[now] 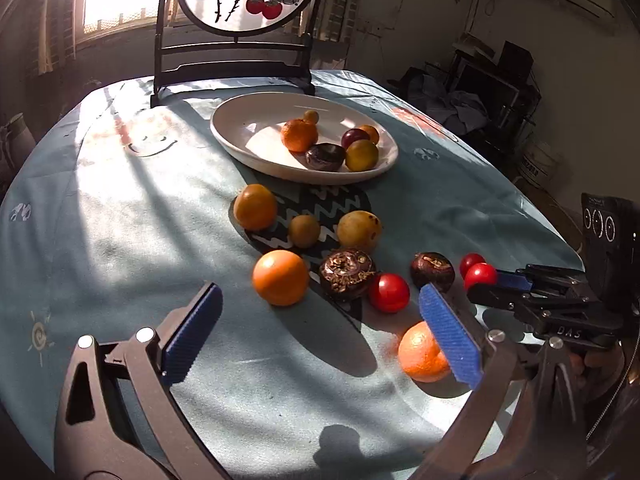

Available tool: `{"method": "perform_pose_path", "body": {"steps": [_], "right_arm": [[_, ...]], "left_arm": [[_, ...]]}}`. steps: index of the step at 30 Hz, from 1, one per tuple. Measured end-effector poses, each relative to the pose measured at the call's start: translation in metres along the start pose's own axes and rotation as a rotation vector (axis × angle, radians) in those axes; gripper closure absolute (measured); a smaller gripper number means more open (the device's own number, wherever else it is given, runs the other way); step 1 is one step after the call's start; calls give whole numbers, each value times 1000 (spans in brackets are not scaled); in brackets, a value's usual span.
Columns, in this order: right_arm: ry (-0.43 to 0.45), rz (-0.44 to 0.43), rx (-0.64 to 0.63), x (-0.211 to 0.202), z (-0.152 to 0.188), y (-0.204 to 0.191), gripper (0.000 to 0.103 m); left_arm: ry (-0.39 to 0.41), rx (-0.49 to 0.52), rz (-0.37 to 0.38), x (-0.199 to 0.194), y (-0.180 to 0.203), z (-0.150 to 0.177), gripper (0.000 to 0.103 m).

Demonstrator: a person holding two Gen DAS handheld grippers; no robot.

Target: Organize fruits

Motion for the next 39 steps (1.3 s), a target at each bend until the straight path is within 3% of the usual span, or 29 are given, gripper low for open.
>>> {"method": "perform_pose_path", "body": {"steps": [6,9,16,24,33,39], "right_arm": [[13,-20,4,-3,0,0,73],[16,-25,-1,-3,0,-1,73],[38,-38,-9,-8,1,-2,73],[55,-62,-10,-11,0,-3,73],[61,-65,-9,-12,0,-3,73],[37,-92,-15,-9,-1,-3,73]], "left_arm": [[-2,227,79,-6,54,27,5],[-38,281,92,1,69,34,15],[-144,258,137,22,76,36,44],[-167,239,131,29,77,35,47],[-172,182,150,29,66,33,58],[-114,175,164,18,64,29,58]]}}
Point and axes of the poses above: each gripper's, at about its wrist camera, not at the fingertips, and x roughly the way its jaws point, y to its right, z to its underside, the point moved 3 cm from there along x, roughly the way its jaws point, and after that the axes turned 12 degrees about -z, right-handed, at the moved point
